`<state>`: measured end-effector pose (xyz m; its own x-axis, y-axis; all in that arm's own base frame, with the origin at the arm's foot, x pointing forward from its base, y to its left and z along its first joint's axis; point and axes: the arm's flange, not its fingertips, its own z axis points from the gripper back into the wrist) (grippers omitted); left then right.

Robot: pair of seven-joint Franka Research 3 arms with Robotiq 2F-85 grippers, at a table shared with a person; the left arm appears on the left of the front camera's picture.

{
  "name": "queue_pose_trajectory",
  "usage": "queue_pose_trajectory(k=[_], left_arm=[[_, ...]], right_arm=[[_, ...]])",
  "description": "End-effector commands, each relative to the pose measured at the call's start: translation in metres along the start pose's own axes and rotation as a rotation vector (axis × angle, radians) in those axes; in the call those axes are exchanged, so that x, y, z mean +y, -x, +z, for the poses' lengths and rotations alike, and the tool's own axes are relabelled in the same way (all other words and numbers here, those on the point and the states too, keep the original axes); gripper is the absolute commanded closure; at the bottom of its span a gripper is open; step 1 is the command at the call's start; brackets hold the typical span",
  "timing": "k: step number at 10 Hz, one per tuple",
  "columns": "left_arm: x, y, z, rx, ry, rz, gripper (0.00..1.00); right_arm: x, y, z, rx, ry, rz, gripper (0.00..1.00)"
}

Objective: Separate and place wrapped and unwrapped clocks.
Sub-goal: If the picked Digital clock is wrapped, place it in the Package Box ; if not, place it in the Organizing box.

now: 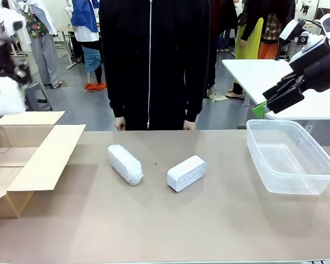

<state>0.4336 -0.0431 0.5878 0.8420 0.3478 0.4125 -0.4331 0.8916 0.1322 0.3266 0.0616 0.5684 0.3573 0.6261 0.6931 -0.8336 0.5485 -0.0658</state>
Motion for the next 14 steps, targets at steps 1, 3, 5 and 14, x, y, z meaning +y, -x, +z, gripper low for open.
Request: queue_pose_trajectory(k=[1,3,5,14], left_arm=[[0.022,0.014,-0.034,-0.001,0.006,-0.016,0.19],[0.037,0.027,-0.073,0.067,0.073,-0.099,0.19],[0.030,0.022,-0.068,0.061,0.005,-0.040,0.19],[0.051,-0.012,-0.145,0.153,0.113,-0.351,0.19]], right_arm=[[0.000,0.001,-0.001,-0.005,-0.007,-0.003,0.00],[0.000,0.001,-0.001,-0.005,-0.007,-0.003,0.00],[0.000,0.001,-0.001,-0.005,-0.007,-0.003,0.00],[0.000,0.001,-0.001,-0.005,-0.007,-0.003,0.00]])
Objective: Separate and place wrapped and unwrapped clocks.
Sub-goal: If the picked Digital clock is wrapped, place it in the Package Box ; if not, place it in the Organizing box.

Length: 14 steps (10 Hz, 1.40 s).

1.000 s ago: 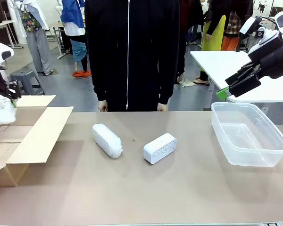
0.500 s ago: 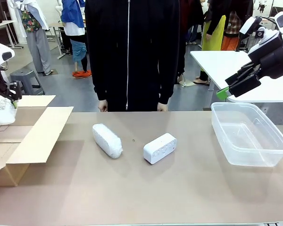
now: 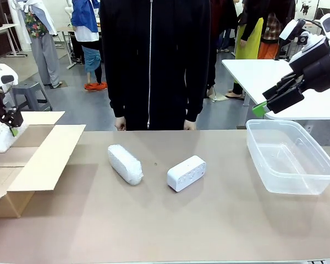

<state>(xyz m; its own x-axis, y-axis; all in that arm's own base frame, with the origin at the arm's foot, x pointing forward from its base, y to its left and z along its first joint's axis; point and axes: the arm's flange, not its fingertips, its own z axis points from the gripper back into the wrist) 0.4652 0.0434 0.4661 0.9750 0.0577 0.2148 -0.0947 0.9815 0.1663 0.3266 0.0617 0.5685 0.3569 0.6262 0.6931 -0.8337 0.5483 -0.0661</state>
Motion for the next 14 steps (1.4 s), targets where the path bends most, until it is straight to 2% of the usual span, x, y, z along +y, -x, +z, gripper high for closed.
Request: queue_pose_trajectory(k=[1,4,7,11,12,14], left_arm=[[0.007,-0.004,-0.011,-0.005,0.030,-0.019,0.19],[0.012,-0.007,-0.040,0.016,0.049,0.003,0.19],[0.010,-0.017,-0.065,-0.062,0.086,-0.044,0.19],[0.009,-0.020,-0.080,-0.039,0.072,-0.054,0.19],[0.009,-0.020,-0.079,-0.026,0.074,-0.046,0.00],[0.008,-0.019,-0.082,0.004,0.069,-0.046,0.00]], right_arm=[[0.000,0.001,-0.001,-0.005,-0.007,-0.003,0.00],[0.000,0.001,-0.001,-0.005,-0.007,-0.003,0.00],[0.000,0.001,-0.001,-0.005,-0.007,-0.003,0.00],[0.000,0.001,-0.001,-0.005,-0.007,-0.003,0.00],[0.000,0.001,-0.001,-0.005,-0.007,-0.003,0.00],[0.000,0.001,-0.001,-0.005,-0.007,-0.003,0.00]])
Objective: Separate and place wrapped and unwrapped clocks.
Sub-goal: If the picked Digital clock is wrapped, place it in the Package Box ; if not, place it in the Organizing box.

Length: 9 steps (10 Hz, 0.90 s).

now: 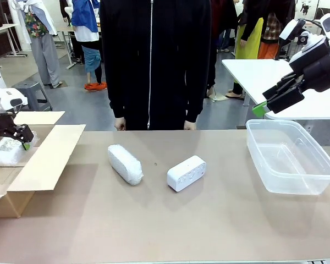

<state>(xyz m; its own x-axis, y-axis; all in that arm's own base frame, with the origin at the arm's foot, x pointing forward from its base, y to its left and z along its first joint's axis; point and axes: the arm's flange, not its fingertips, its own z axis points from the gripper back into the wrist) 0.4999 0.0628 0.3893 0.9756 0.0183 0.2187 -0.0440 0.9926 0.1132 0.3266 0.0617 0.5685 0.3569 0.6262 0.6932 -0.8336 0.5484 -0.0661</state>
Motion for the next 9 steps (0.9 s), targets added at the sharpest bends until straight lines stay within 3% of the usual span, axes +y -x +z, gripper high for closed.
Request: queue_pose_trajectory(k=[1,5,9], left_arm=[[0.005,0.001,0.003,0.023,0.006,-0.012,0.00],[0.006,0.006,0.012,0.055,-0.008,-0.011,0.00],[0.000,0.040,0.082,0.058,-0.046,0.030,0.00]], right_arm=[[0.000,0.001,-0.001,-0.005,-0.007,-0.003,0.00],[0.000,0.001,-0.001,-0.005,-0.007,-0.003,0.00],[0.000,0.001,-0.001,-0.005,-0.007,-0.003,0.00]])
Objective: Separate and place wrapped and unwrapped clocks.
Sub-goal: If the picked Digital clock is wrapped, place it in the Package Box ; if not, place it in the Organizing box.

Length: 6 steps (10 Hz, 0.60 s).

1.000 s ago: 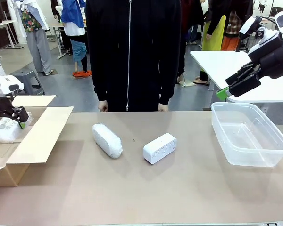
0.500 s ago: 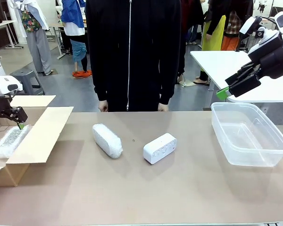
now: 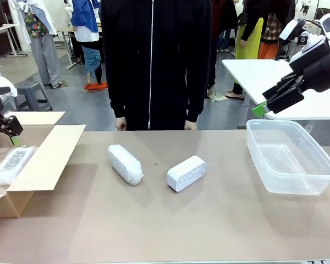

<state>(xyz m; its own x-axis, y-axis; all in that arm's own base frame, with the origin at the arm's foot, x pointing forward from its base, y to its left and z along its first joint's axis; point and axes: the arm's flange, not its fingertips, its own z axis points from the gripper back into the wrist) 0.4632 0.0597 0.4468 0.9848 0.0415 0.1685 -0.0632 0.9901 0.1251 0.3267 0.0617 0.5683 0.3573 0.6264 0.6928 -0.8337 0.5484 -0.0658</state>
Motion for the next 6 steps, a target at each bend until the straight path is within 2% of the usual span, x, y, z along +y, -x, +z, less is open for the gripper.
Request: queue_pose_trajectory(k=[1,3,4,6], left_arm=[[-0.005,0.026,0.033,-0.004,-0.045,0.043,0.00],[0.002,0.038,0.066,-0.006,-0.011,0.047,0.00],[0.006,0.035,0.082,-0.019,0.011,0.080,0.00],[0.012,0.035,0.122,-0.047,0.045,0.057,0.00]], right_arm=[[0.000,0.001,-0.001,-0.006,-0.007,-0.003,0.00],[0.000,0.001,-0.001,-0.006,-0.007,-0.003,0.00],[0.000,0.001,-0.001,-0.006,-0.007,-0.003,0.00],[0.000,0.001,-0.001,-0.006,-0.007,-0.003,0.00]])
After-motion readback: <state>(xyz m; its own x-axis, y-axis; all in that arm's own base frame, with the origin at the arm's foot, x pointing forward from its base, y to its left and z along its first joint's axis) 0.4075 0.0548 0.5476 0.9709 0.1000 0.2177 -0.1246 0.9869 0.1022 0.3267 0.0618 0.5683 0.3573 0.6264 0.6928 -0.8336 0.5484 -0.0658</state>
